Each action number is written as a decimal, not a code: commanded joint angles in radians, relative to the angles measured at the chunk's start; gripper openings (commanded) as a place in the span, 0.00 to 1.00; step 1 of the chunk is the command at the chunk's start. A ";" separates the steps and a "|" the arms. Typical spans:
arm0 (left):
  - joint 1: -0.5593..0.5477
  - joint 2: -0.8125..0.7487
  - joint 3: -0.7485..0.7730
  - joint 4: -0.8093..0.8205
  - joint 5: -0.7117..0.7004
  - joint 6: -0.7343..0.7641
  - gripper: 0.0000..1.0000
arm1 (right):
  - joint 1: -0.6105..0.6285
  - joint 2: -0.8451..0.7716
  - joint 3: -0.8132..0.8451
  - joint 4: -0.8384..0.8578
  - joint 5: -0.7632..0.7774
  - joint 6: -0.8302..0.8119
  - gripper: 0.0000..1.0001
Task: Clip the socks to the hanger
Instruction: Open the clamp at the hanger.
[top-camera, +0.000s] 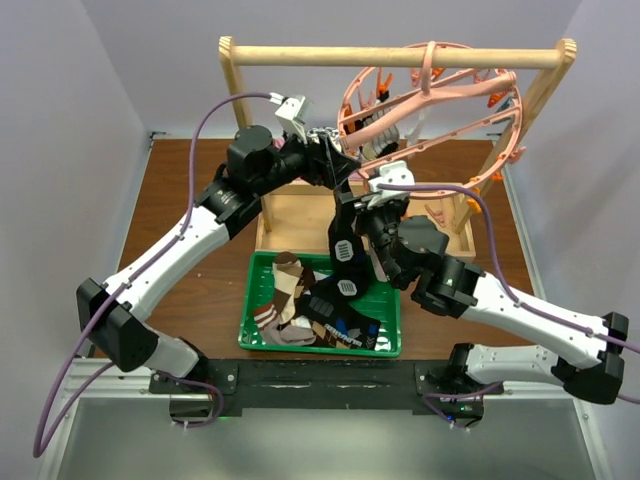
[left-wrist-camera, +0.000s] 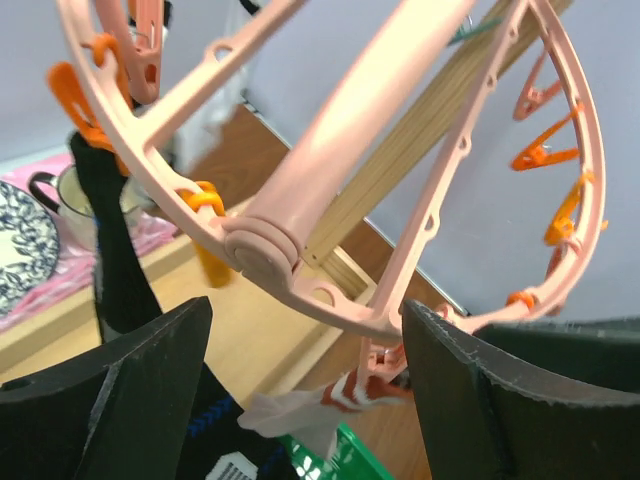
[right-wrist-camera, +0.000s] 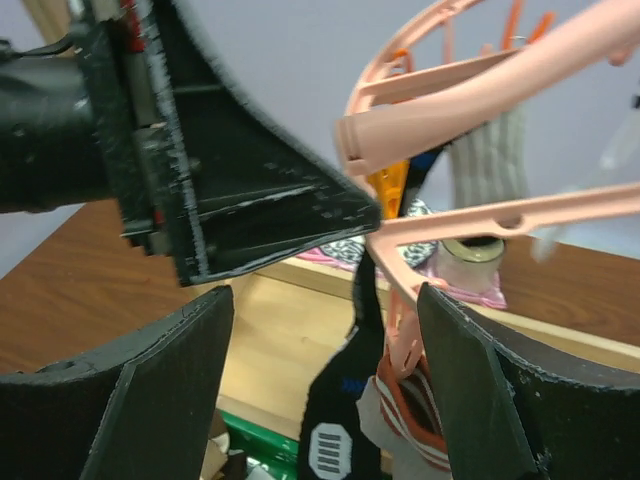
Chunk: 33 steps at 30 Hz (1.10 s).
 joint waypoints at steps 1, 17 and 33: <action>0.001 0.007 0.068 0.035 -0.052 0.051 0.81 | 0.001 0.048 0.075 0.046 -0.117 0.035 0.77; 0.032 0.098 0.159 -0.003 -0.190 0.214 0.75 | 0.004 -0.100 0.184 -0.092 -0.413 0.035 0.82; 0.035 0.113 0.188 -0.003 -0.253 0.269 0.71 | 0.004 -0.424 0.058 -0.410 -0.051 0.000 0.80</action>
